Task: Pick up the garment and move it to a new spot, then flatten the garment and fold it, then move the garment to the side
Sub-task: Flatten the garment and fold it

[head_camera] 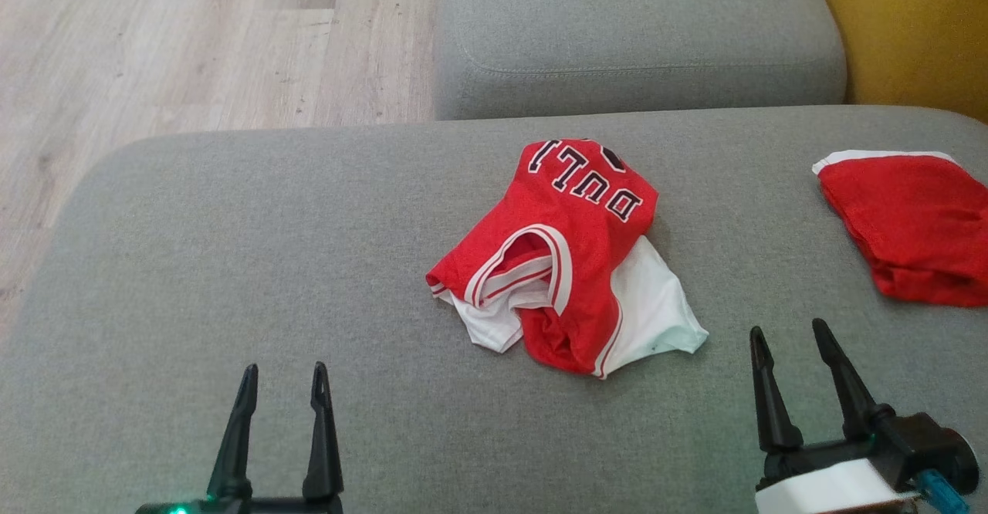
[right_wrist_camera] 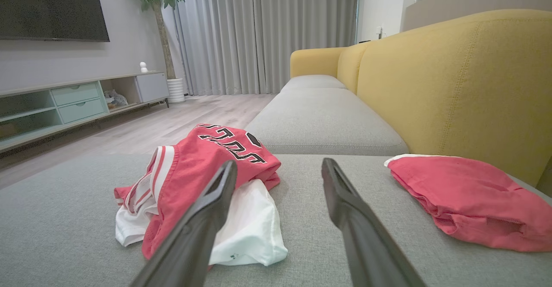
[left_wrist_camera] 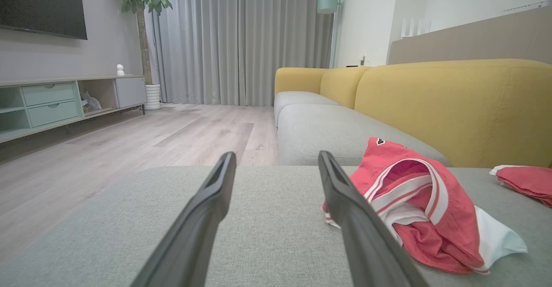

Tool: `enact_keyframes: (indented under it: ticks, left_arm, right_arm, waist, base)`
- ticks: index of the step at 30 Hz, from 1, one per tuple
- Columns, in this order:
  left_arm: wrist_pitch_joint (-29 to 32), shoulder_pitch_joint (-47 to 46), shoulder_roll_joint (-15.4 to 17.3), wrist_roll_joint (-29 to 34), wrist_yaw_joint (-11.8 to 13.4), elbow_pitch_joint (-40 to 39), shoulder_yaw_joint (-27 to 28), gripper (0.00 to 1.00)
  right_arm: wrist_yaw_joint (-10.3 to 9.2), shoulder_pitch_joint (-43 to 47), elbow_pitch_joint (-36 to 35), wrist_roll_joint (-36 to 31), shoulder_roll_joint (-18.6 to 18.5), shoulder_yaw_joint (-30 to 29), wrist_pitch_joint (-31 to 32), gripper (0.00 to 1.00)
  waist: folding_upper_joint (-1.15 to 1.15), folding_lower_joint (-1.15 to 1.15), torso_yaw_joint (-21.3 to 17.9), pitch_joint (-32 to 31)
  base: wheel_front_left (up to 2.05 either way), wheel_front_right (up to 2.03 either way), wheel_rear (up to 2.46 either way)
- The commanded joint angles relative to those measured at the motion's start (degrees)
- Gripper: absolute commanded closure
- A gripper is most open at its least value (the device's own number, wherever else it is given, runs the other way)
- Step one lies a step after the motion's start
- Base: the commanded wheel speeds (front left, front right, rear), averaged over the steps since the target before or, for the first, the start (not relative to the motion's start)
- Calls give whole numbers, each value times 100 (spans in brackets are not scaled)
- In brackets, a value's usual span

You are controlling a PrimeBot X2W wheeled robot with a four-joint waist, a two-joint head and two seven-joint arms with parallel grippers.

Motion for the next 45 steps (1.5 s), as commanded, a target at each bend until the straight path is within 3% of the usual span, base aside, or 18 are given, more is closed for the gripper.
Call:
enact_keyframes:
  ticks: [1, 34, 40, 45]
  left_arm:
    - [-29, -245, -65, 39, -27, -217, 207, 0]
    - [-29, -276, -94, 169, -59, -147, 145, 0]
    - [-29, -505, -66, 440, -351, 366, -231, 0]
    - [-29, -1294, -53, 710, -755, 1013, -791, 0]
  right_arm:
    - [-4, -141, -193, -22, -29, 126, -14, 0]
    - [-4, -151, -239, 53, -28, 117, -14, 0]
    - [-4, -242, -239, 30, -28, 223, -14, 0]
    - [-4, -419, -312, 39, -28, 351, -14, 0]
  waist:
    - [0, 0, 10, -4]
    - [0, 0, 32, 133]
    - [0, 0, -246, 294]
    - [0, 0, -784, 668]
  base:
    - [0, 0, 0]
    - [0, 0, 0]
    - [0, 0, 0]
    - [0, 0, 0]
